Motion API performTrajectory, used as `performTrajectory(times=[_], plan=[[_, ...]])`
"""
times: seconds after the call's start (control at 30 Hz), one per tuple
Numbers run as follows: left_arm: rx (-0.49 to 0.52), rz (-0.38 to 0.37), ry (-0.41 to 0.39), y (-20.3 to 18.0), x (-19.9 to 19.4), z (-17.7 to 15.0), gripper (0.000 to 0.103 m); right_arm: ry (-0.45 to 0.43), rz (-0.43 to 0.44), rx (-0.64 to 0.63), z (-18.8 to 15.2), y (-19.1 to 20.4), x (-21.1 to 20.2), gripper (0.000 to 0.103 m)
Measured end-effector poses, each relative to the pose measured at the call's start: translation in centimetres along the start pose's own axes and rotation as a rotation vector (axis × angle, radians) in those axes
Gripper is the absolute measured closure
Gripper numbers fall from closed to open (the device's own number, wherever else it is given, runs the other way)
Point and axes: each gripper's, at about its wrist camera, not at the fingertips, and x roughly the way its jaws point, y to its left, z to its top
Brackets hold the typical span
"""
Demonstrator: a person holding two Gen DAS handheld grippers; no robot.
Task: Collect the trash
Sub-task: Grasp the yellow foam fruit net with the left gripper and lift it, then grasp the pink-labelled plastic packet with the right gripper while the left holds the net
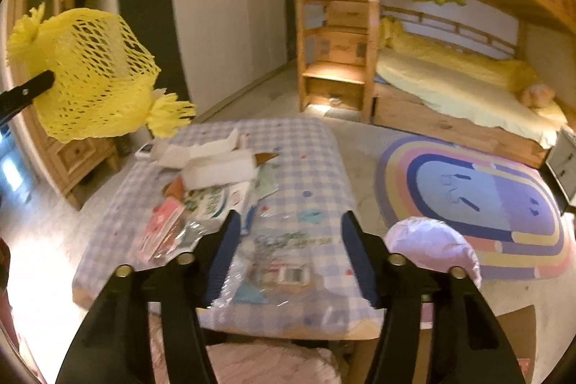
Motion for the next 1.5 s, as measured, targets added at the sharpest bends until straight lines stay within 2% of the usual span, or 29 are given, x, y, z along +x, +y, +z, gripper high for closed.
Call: performTrajectory(times=[0.17, 0.23, 0.3, 0.37, 0.5, 0.57, 0.77, 1.03, 1.23, 1.33, 1.4, 1.43, 1.5], plan=[[-0.042, 0.039, 0.062, 2.2, -0.7, -3.7, 0.091, 0.061, 0.083, -0.066, -1.4, 3.2, 1.6, 0.047], [-0.061, 0.038, 0.118, 2.7, 0.3, -5.6, 0.091, 0.093, 0.102, -0.099, -2.2, 4.6, 2.4, 0.042], [-0.071, 0.039, 0.168, 2.8, 1.4, -7.4, 0.091, 0.119, 0.114, -0.141, -3.0, 5.9, 3.4, 0.033], [-0.075, 0.028, 0.194, 3.1, 2.3, -8.2, 0.091, 0.14, 0.114, -0.182, -3.8, 7.2, 4.3, 0.026], [-0.068, 0.018, 0.254, 3.0, 4.2, -10.2, 0.091, 0.179, 0.106, -0.227, -4.9, 8.4, 5.7, 0.024], [-0.065, 0.008, 0.274, 3.0, 4.9, -11.1, 0.091, 0.198, 0.098, -0.241, -5.4, 8.7, 6.6, 0.016], [-0.079, -0.015, 0.322, 3.7, 6.6, -13.1, 0.091, 0.223, 0.092, -0.265, -6.2, 9.3, 8.1, 0.016], [-0.083, -0.023, 0.34, 4.2, 7.4, -14.3, 0.091, 0.236, 0.064, -0.329, -7.1, 10.8, 9.7, 0.015], [-0.086, -0.018, 0.339, 4.3, 7.2, -14.3, 0.091, 0.195, -0.013, -0.379, -7.3, 11.5, 10.2, 0.015], [-0.083, -0.015, 0.329, 4.2, 6.8, -14.0, 0.091, 0.166, -0.01, -0.353, -6.9, 10.8, 9.8, 0.024], [-0.081, -0.011, 0.319, 4.1, 6.4, -13.8, 0.091, 0.153, -0.008, -0.339, -6.7, 10.3, 9.5, 0.044], [-0.08, -0.01, 0.313, 4.1, 6.1, -13.6, 0.091, 0.145, 0.004, -0.326, -6.5, 10.0, 9.2, 0.05], [-0.077, -0.006, 0.299, 4.1, 5.5, -13.3, 0.091, 0.121, 0.026, -0.307, -6.1, 9.6, 8.5, 0.073]])
